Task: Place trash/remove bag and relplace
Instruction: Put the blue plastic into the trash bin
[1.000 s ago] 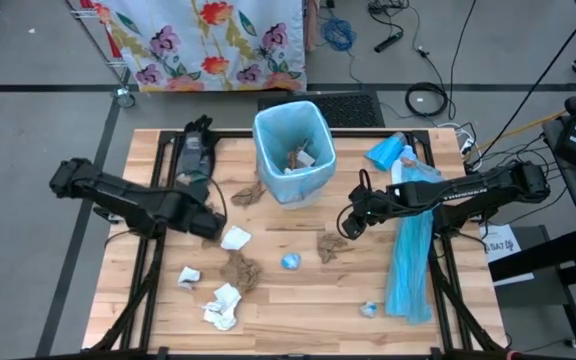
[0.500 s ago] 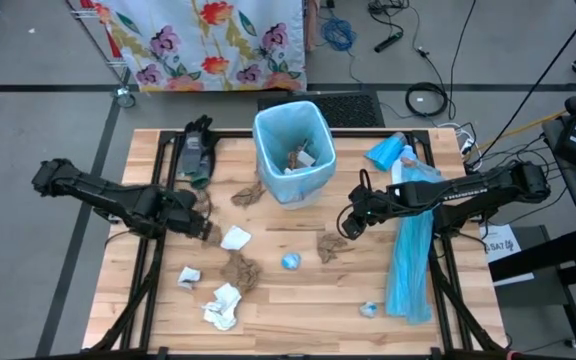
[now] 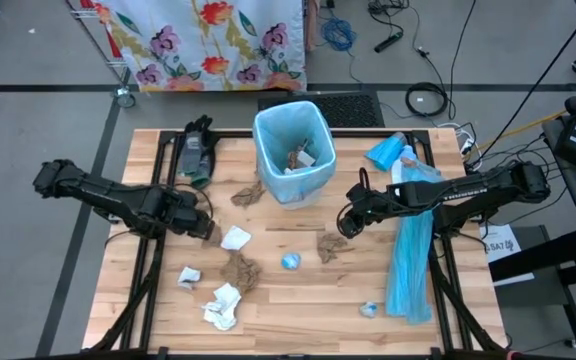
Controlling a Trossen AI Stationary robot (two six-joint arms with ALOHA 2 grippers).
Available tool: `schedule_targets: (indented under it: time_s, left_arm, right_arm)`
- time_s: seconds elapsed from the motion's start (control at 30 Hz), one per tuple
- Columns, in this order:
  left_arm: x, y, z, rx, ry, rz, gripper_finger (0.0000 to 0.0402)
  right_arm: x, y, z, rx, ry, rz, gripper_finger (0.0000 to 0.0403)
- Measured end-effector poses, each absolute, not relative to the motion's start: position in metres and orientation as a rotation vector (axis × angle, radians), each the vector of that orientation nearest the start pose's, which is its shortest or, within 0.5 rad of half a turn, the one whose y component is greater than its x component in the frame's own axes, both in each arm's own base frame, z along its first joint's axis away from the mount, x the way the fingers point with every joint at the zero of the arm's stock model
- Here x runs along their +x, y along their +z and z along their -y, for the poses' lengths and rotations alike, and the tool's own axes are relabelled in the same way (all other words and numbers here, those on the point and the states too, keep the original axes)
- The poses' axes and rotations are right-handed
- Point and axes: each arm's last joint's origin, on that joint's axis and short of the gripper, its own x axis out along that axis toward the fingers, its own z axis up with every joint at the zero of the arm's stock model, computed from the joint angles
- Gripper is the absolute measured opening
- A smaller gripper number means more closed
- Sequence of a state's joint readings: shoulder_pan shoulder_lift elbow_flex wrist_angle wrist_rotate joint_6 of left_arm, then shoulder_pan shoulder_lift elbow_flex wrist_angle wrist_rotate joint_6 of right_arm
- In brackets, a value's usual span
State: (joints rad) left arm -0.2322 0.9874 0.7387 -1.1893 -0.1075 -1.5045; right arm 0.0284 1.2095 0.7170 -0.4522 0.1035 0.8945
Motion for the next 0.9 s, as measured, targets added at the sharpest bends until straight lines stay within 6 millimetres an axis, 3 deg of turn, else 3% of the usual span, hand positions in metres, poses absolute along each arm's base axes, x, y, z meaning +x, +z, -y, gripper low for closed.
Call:
schedule_targets:
  time_s: [0.27, 0.47, 0.6, 0.9]
  left_arm:
    - [0.147, 0.228, 0.029, -0.917, 0.821, -1.079, 0.0099]
    - [0.170, 0.232, 0.033, -0.827, 0.651, -0.926, 0.0099]
    - [0.186, 0.230, 0.034, -0.803, 0.659, -0.818, 0.0099]
    - [0.218, 0.213, 0.040, -0.808, 0.657, -0.755, 0.0100]
  right_arm:
    - [0.227, 0.209, -0.003, 0.765, -0.484, -0.842, 0.0130]
    - [0.227, 0.209, -0.003, 0.765, -0.484, -0.842, 0.0130]
    - [0.227, 0.209, -0.003, 0.765, -0.484, -0.843, 0.0130]
    - [0.227, 0.209, -0.003, 0.765, -0.484, -0.843, 0.0130]
